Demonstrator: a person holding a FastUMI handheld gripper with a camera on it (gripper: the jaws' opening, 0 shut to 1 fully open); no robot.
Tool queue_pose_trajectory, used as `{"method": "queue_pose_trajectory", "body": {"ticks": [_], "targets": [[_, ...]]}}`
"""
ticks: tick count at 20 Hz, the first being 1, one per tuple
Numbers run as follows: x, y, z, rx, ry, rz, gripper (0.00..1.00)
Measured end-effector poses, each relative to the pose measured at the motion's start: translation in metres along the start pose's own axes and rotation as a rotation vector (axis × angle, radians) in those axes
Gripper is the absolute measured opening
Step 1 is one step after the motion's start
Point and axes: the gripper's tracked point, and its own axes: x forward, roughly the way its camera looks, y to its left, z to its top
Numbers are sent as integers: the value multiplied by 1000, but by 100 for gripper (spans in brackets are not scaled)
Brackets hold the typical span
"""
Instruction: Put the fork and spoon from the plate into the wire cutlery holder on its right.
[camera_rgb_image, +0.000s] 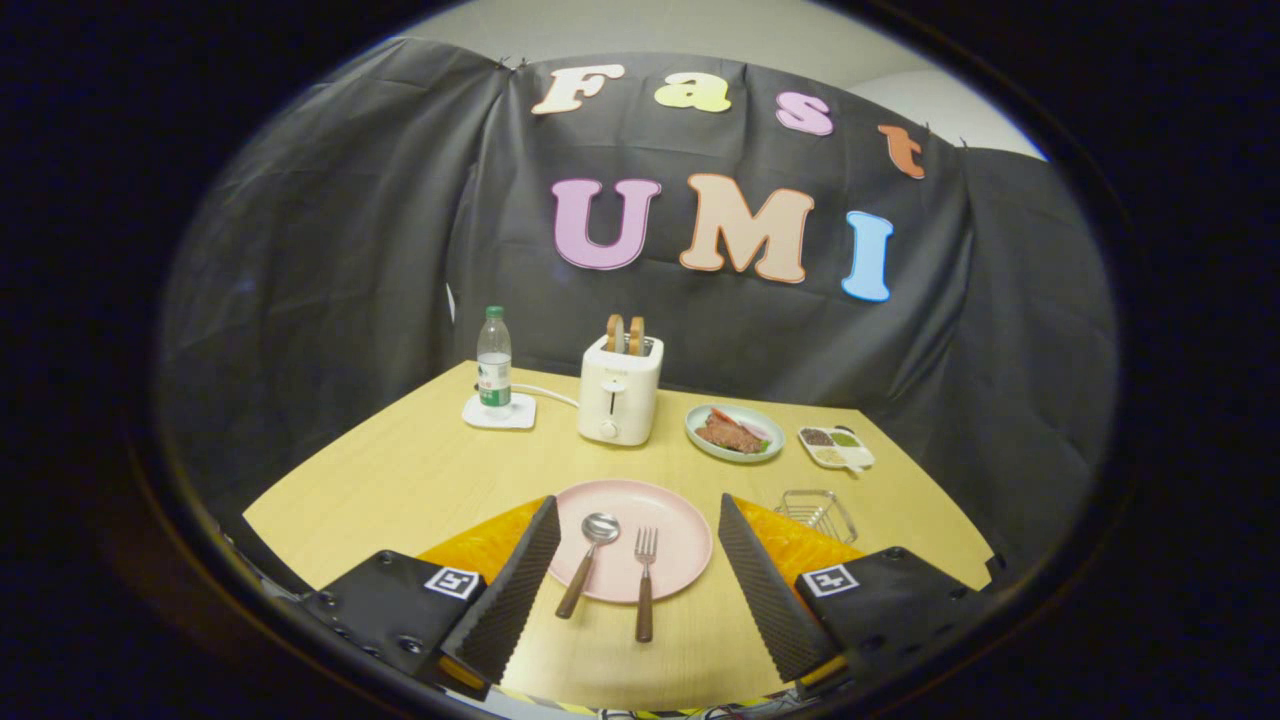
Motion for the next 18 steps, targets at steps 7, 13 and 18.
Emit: {"method": "queue_pose_trajectory", "body": {"ticks": [7, 13, 18], "targets": [[17, -17, -40, 24, 77, -22, 100], [31, -17, -88, 31, 166, -22, 100], [39, -19, -125, 14, 242, -21, 100]]}}
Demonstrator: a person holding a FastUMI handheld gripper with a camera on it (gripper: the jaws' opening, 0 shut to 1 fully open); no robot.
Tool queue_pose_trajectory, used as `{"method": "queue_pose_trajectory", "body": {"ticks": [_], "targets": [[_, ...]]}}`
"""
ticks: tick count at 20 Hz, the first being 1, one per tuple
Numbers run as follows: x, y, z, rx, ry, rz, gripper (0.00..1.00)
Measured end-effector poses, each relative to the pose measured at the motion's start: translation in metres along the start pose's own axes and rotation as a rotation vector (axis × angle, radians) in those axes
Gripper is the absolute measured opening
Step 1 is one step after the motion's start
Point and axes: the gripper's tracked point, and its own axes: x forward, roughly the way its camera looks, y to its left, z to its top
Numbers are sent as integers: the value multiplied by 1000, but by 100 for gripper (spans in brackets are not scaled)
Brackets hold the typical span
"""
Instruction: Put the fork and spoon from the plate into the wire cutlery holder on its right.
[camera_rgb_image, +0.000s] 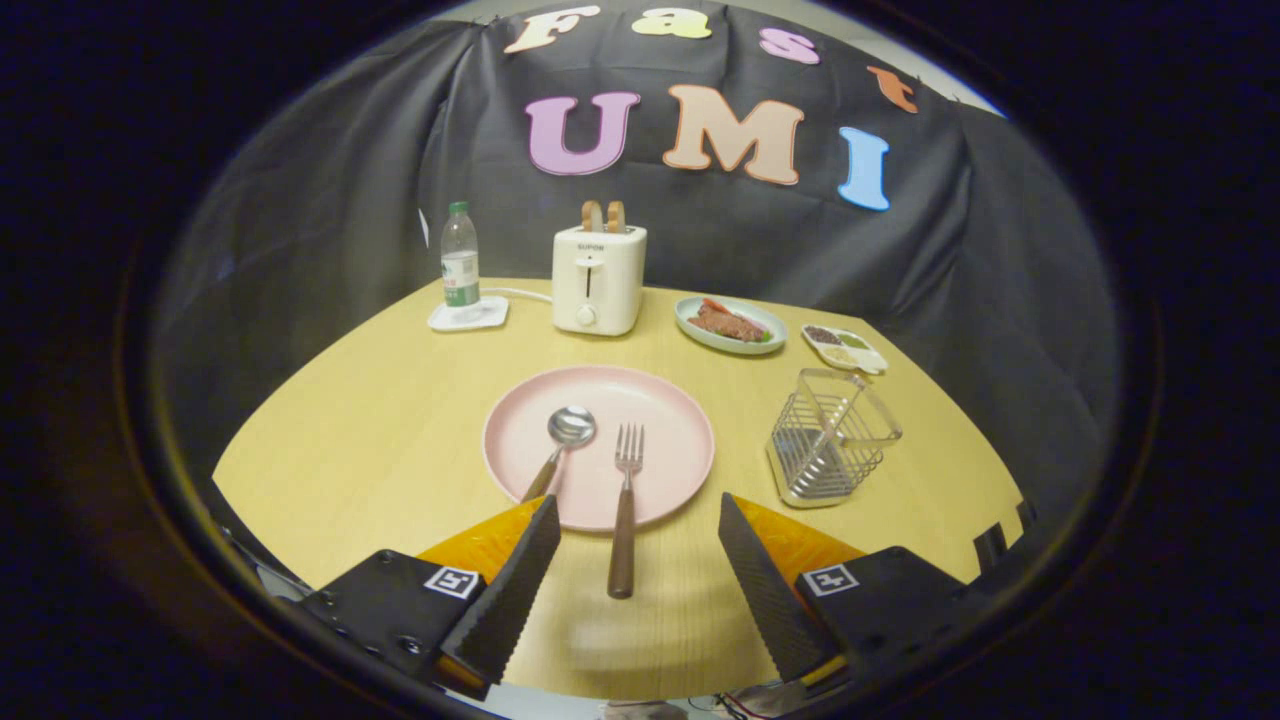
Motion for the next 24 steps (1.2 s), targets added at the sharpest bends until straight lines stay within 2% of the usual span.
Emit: {"method": "queue_pose_trajectory", "body": {"ticks": [2, 5, 8, 14, 20, 24], "targets": [[10, 0, -13, -2, 28, 9, 100], [18, 2, -25, 9, 44, 16, 91], [25, 4, -29, 20, 55, 15, 86], [36, 5, -28, 16, 57, 11, 47], [37, 13, -30, 35, 76, 32, 22], [35, 15, -26, 36, 87, 41, 14]]}}
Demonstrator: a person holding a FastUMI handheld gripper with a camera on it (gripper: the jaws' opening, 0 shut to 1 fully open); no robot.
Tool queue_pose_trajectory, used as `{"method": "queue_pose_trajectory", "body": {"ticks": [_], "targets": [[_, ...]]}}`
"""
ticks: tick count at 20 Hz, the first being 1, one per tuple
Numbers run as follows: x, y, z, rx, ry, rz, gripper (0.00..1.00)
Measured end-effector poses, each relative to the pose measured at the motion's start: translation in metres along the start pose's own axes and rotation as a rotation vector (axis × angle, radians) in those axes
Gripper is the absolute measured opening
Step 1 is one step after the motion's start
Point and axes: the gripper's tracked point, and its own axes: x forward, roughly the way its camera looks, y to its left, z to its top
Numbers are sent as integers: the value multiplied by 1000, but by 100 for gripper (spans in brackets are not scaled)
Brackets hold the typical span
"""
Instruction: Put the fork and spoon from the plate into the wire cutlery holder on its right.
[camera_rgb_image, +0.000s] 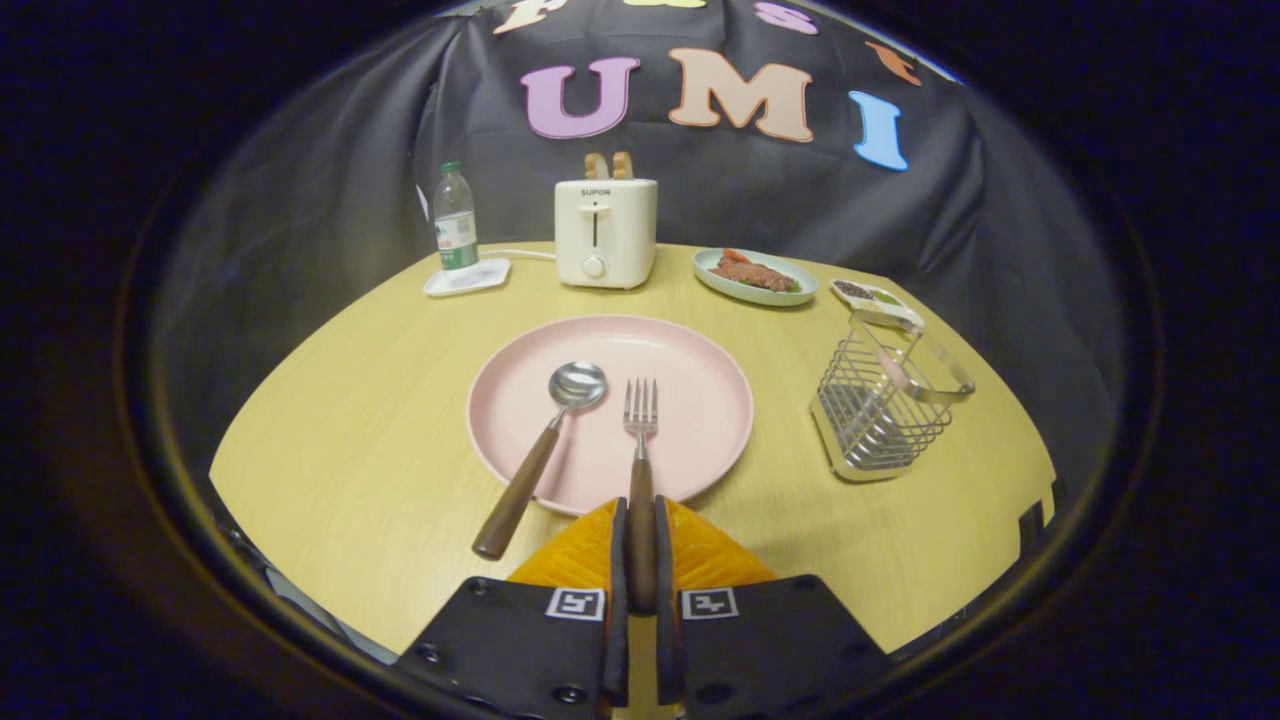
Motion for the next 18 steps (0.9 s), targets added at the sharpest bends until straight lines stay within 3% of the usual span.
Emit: {"method": "queue_pose_trajectory", "body": {"ticks": [4, 18], "targets": [[0, -3, 5, -15, 5, -17, 8], [-52, -30, 64, 37, 69, -155, 8]]}}
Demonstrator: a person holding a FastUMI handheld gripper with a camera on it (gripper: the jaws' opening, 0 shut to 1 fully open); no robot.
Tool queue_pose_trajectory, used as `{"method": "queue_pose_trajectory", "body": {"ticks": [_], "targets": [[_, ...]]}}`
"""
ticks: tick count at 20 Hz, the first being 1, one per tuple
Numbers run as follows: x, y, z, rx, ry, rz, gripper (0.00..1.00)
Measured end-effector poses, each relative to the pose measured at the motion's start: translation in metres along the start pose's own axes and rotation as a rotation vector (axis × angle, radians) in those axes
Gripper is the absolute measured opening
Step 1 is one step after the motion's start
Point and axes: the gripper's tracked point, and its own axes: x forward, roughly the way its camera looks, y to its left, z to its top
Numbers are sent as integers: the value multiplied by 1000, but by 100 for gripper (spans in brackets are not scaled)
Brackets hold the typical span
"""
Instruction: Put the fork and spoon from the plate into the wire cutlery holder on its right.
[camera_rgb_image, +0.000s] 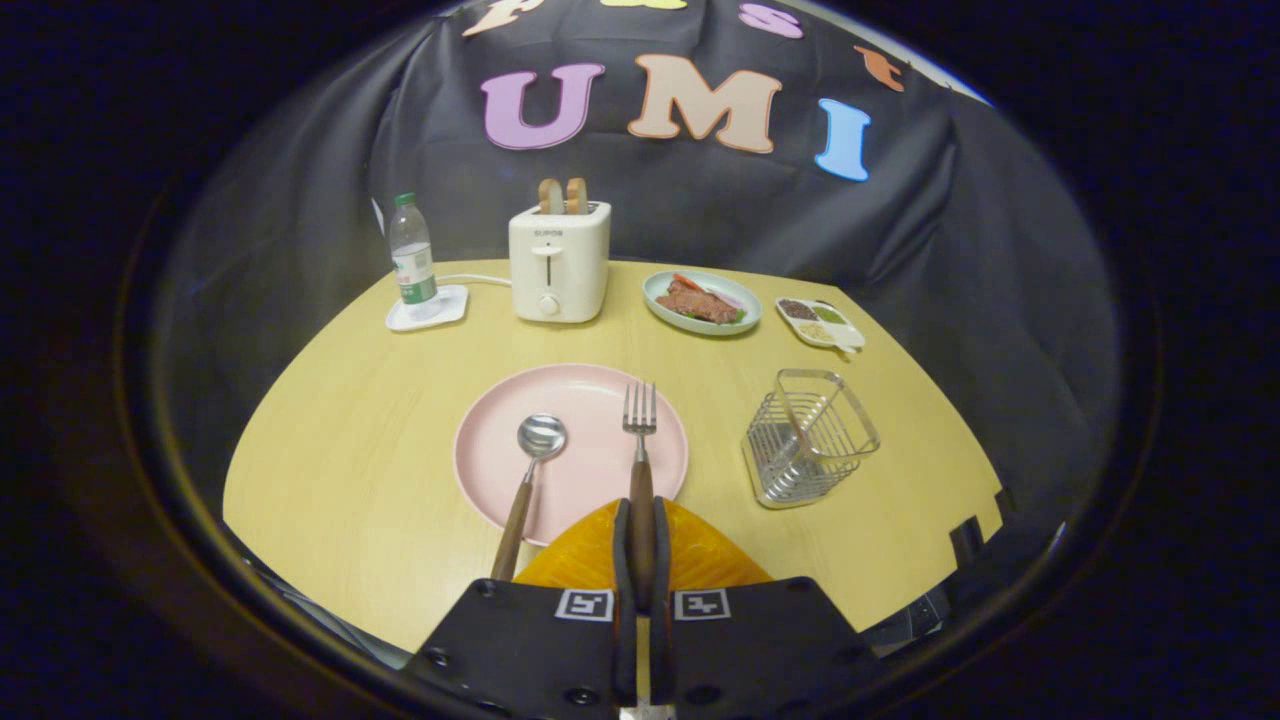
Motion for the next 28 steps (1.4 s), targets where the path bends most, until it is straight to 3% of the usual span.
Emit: {"method": "queue_pose_trajectory", "body": {"ticks": [8, 14, 28], "targets": [[-40, -59, 36, 215, 148, -159, 8], [-22, -99, 44, 406, 264, -259, 8], [43, -116, 22, 441, 582, -166, 10]]}}
